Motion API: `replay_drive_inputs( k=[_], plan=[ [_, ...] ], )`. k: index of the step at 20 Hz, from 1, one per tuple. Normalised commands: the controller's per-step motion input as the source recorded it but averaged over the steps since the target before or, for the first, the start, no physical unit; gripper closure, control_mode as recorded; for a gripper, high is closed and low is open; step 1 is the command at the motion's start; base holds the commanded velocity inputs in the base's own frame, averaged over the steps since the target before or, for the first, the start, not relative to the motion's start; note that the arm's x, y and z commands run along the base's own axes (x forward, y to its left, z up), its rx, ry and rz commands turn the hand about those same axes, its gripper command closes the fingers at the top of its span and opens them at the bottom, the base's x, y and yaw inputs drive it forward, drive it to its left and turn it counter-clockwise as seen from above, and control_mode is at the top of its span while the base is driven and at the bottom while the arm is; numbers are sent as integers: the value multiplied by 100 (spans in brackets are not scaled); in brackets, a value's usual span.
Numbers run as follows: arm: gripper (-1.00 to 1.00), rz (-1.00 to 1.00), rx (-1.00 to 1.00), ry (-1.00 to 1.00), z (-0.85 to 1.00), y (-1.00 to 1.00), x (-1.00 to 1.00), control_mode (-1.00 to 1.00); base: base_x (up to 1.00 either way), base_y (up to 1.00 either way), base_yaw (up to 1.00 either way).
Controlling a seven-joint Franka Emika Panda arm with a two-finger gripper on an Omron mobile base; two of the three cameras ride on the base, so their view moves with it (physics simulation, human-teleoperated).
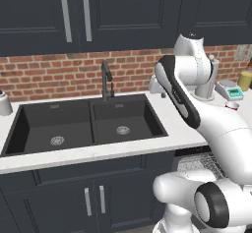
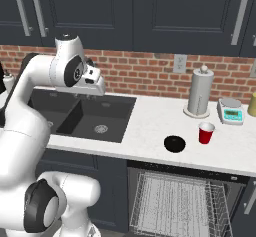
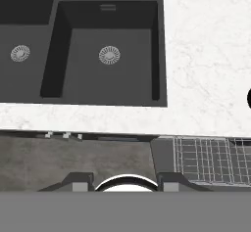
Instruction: Pick up the cup and bowl from the counter, place them in the dishwasher, and close the dishwasher door.
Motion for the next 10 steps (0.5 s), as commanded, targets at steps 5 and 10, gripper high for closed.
replay_drive_inputs(
  k=[5, 10],
  plan=[
    [-100, 0, 0, 1, -8, 0, -24, -100, 0, 0, 0],
    [-100, 0, -4, 21, -43, -3, -32, -100, 0, 0, 0]
  ],
)
